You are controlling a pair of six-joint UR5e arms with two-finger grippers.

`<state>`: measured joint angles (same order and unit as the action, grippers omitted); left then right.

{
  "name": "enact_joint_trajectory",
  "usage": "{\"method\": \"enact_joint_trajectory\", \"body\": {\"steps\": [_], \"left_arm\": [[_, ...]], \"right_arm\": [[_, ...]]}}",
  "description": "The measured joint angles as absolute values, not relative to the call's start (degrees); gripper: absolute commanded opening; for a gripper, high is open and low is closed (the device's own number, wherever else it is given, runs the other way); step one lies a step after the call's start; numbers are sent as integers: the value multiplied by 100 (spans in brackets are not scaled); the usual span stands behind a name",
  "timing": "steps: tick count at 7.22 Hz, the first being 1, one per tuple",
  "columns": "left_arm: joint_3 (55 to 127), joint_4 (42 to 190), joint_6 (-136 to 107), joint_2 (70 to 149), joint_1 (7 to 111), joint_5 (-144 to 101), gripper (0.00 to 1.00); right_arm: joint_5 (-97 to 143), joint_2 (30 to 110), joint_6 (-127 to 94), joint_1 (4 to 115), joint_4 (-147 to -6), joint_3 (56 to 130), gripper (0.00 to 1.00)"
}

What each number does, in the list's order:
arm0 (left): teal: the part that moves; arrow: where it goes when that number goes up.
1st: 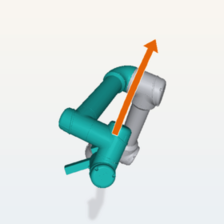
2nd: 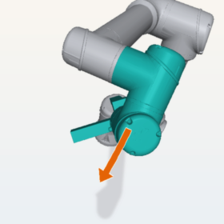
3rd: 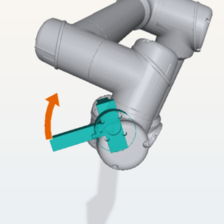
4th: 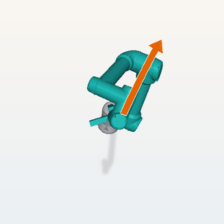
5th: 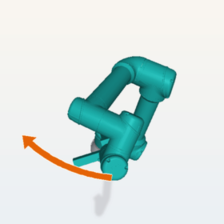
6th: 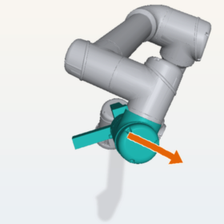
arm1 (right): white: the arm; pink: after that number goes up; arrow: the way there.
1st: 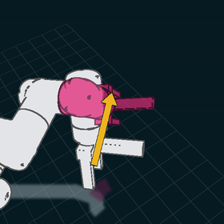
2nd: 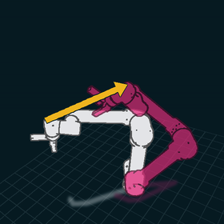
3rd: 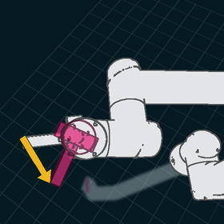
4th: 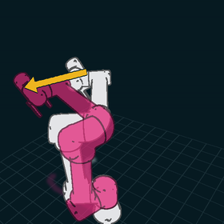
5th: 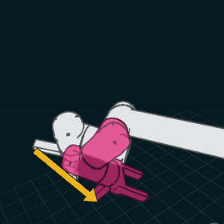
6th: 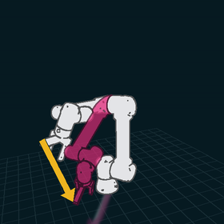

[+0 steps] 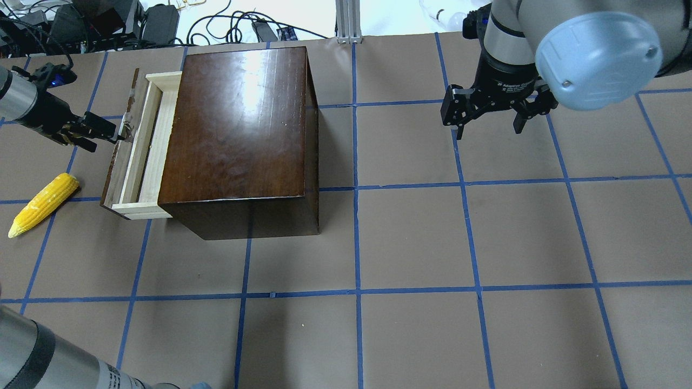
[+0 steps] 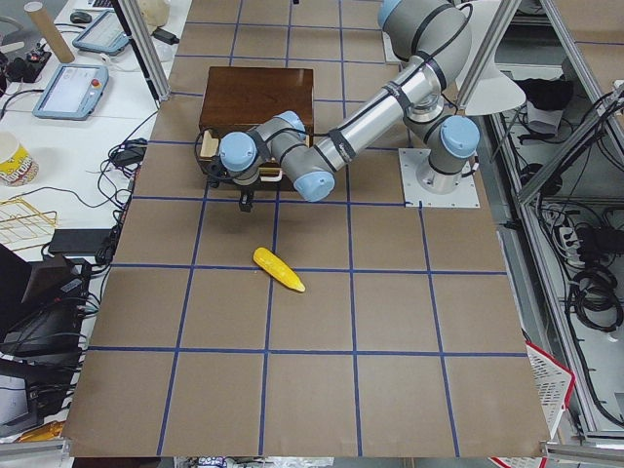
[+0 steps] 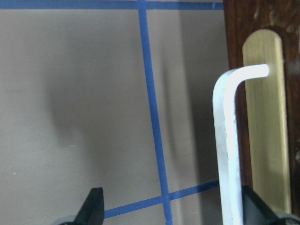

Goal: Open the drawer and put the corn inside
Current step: 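Pull the drawer outward from the cabinet with the left gripper, then release the handle and move the left gripper over the yellow corn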

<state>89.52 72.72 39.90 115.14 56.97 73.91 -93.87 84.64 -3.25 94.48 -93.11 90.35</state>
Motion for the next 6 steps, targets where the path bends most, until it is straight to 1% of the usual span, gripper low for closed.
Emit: {"method": "enact_joint_trajectory", "body": {"steps": [6], "left_arm": [[8845, 7273, 4044, 11435, 5616, 7550, 100]], "right_arm": [[-9387, 8464, -325, 9448, -9310, 9035, 100]]}}
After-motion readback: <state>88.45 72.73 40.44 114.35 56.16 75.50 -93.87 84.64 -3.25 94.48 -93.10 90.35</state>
